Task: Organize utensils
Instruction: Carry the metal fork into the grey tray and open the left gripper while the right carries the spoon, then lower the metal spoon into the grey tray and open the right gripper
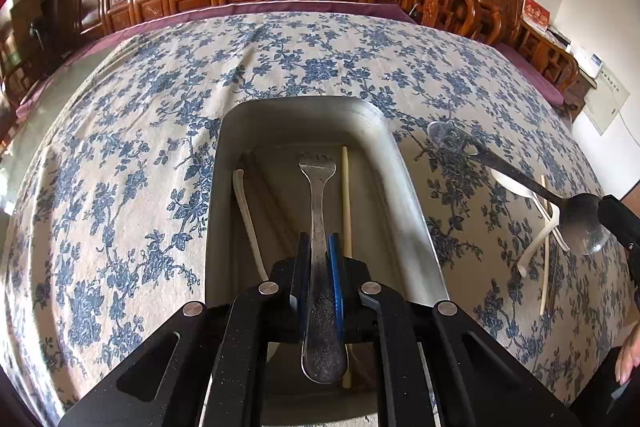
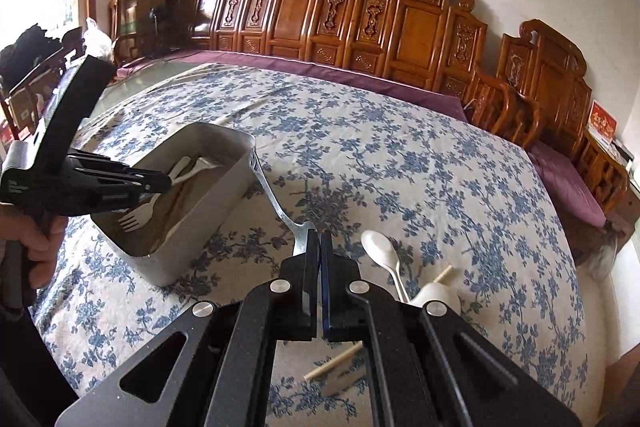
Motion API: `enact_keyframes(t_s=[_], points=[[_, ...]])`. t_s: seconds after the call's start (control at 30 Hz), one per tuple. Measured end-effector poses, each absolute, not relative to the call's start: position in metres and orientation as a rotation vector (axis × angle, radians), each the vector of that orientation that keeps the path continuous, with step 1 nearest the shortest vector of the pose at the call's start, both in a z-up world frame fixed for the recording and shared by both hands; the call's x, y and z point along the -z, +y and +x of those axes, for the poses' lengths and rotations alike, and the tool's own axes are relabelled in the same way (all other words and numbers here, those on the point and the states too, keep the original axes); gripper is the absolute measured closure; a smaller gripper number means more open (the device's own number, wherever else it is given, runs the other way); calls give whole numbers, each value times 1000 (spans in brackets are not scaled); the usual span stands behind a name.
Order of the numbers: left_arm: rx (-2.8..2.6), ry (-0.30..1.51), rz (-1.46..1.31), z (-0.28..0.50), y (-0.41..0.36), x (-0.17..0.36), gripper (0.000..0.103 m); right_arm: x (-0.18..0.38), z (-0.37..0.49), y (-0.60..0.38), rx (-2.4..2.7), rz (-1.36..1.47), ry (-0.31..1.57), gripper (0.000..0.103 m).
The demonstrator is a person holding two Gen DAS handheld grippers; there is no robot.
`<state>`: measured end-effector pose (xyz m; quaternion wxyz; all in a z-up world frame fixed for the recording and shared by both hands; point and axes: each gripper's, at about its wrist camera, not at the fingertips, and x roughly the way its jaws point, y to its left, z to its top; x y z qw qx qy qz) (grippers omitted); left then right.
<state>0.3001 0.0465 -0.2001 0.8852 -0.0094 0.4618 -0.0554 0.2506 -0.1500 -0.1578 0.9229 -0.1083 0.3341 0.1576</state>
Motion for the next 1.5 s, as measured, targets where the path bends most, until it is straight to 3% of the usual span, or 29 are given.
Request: enact_keyframes(t_s=[0.67, 0.77, 0.93, 1.17, 1.5], points=[[113, 934, -37, 298, 65, 187, 93, 149, 261, -94, -353, -274, 696, 101], [108, 918, -31, 294, 73, 181, 82, 149, 263, -80, -355, -299, 704, 101], [95, 895, -25, 291, 86, 175, 79, 152, 268, -55, -356, -352, 713, 101], [76, 866, 16, 293, 97, 170, 61, 162, 280, -24, -337, -445, 726, 101], [46, 866, -25, 296, 122, 169, 51, 171, 296, -5, -317, -466, 756, 101]])
